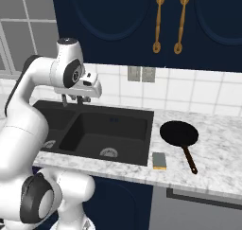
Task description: Pick the pan and sponge and place them into the sink. Then turn on the water.
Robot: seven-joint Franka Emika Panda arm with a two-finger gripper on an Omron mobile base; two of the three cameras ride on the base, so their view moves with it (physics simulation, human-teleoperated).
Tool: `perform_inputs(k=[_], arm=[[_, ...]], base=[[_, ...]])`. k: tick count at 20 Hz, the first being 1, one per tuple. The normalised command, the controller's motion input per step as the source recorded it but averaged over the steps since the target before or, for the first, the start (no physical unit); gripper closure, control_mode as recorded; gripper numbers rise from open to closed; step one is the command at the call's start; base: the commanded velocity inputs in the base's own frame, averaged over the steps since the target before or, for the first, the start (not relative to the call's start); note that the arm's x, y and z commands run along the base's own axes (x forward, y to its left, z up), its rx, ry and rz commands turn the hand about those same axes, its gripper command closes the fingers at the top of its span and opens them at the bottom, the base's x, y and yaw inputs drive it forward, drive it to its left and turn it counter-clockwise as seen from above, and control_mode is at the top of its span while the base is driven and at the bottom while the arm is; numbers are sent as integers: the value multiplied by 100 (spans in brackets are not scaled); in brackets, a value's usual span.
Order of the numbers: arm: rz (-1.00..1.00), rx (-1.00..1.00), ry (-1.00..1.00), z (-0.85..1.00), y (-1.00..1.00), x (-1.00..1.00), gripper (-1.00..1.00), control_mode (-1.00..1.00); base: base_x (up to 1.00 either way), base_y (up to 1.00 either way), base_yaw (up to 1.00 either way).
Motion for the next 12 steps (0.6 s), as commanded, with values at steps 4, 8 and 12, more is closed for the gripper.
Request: perform_inputs(k=[4, 8, 12], arm=[[-2, 0, 0, 0, -10, -35, -100, -100], [-3, 0, -2, -7, -37, -59, -100, -100], [0, 0, -7, -16, -57, -65, -100, -100]], base=[[0, 0, 0], [0, 0, 0], [0, 0, 0]])
